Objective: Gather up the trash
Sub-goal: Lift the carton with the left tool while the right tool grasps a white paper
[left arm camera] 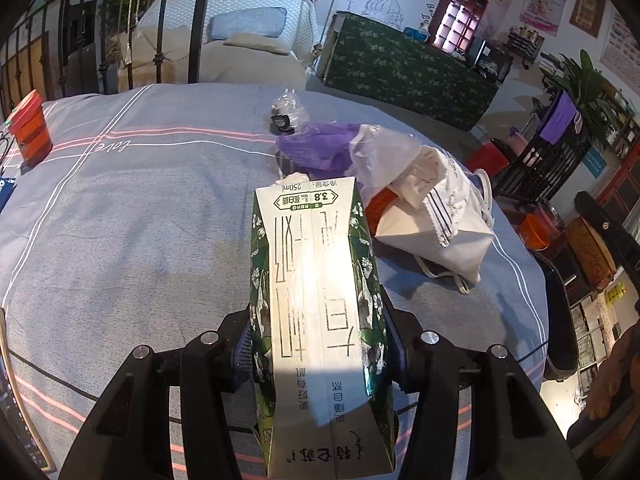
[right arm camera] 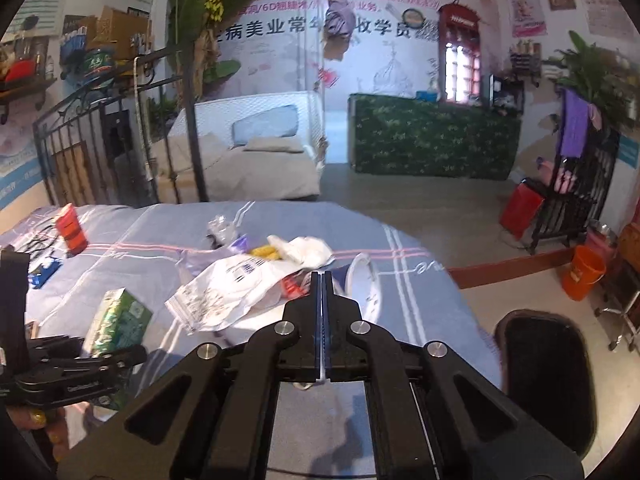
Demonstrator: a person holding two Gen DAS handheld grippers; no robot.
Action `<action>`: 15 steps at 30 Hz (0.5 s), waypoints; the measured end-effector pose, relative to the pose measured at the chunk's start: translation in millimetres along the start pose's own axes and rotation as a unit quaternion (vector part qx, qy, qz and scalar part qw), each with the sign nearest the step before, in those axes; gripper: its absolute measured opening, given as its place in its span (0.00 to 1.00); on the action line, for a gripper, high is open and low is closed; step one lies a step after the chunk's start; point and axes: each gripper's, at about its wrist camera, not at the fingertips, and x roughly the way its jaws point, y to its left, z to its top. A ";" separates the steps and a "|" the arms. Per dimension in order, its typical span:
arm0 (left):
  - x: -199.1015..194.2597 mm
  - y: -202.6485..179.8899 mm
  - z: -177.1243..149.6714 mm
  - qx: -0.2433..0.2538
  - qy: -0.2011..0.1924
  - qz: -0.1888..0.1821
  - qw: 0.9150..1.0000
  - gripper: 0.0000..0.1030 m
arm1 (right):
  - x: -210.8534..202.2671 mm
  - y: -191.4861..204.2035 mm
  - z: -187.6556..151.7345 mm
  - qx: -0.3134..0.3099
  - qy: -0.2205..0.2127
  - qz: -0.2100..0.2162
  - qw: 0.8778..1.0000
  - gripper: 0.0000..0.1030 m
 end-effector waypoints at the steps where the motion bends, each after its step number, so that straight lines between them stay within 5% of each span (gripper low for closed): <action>1: 0.2 -0.6 -0.7 0.001 0.001 0.000 1.000 0.50 | 2.9 2.7 -2.3 0.006 0.006 0.015 1.000 0.15; 2: 0.2 -0.3 -1.5 0.001 0.001 0.002 1.000 0.50 | 4.4 5.1 -4.2 0.005 0.012 0.023 1.000 0.50; 4: -0.5 1.9 -3.5 -0.001 0.001 0.007 1.000 0.50 | 7.5 19.8 -10.5 -0.006 0.009 0.027 1.000 0.82; 15: -18.5 43.5 -13.7 -0.041 -0.009 0.048 0.998 0.50 | 64.8 98.4 -25.6 -0.136 0.050 -0.001 0.989 0.81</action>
